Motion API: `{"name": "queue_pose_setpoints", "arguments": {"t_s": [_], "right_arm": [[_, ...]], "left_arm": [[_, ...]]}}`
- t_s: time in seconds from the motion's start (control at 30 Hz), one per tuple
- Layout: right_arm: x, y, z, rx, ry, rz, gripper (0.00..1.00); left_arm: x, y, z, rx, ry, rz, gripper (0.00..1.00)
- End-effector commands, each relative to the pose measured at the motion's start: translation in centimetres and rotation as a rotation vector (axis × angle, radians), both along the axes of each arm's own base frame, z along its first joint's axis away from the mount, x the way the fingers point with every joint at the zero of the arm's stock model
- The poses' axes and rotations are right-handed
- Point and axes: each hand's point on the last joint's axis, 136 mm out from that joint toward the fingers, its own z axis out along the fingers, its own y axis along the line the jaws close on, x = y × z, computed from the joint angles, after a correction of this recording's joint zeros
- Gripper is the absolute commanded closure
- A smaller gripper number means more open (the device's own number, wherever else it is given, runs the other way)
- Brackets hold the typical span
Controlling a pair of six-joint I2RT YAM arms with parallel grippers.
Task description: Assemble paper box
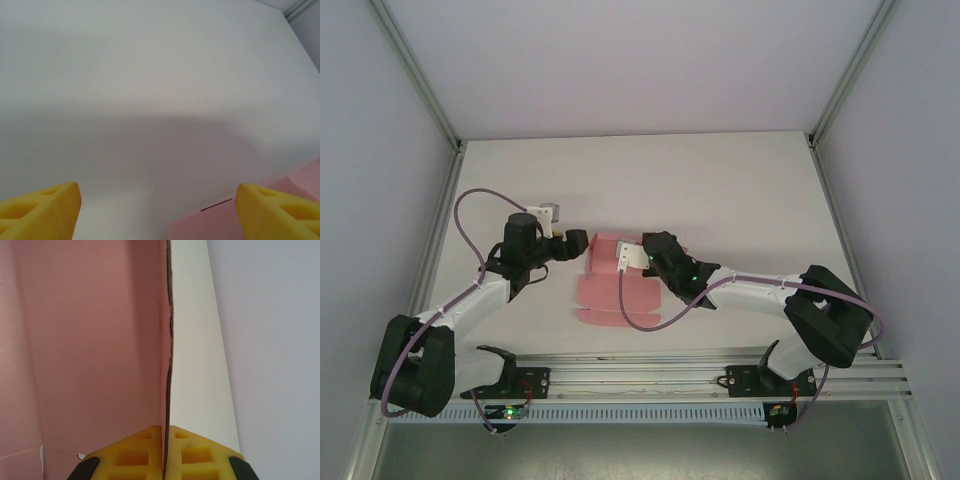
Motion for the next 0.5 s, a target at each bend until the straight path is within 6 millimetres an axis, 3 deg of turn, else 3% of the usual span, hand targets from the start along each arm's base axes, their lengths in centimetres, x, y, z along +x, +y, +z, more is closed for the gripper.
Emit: {"name": "queue_pose_setpoints", "arguments": {"t_s": [0.0, 0.3, 0.47], "right_arm": [[0.4, 0.6, 1.1, 0.027, -0.03, -0.024, 1.0], [0.5, 0.1, 0.2, -0.02, -0.028, -0.046, 1.0], [0.2, -0.3, -0.6, -0.052, -0.017, -0.039, 1.0]], "left_arm": [[-0.6, -1.7, 0.9, -0.019, -0.073, -0.089, 0.21], [-2.9, -3.8, -1.0, -0.003, -0.132, -0.172, 0.31], [-3.2, -4.2, -2.3, 0.019, -0.117, -0.187, 0.43]]}}
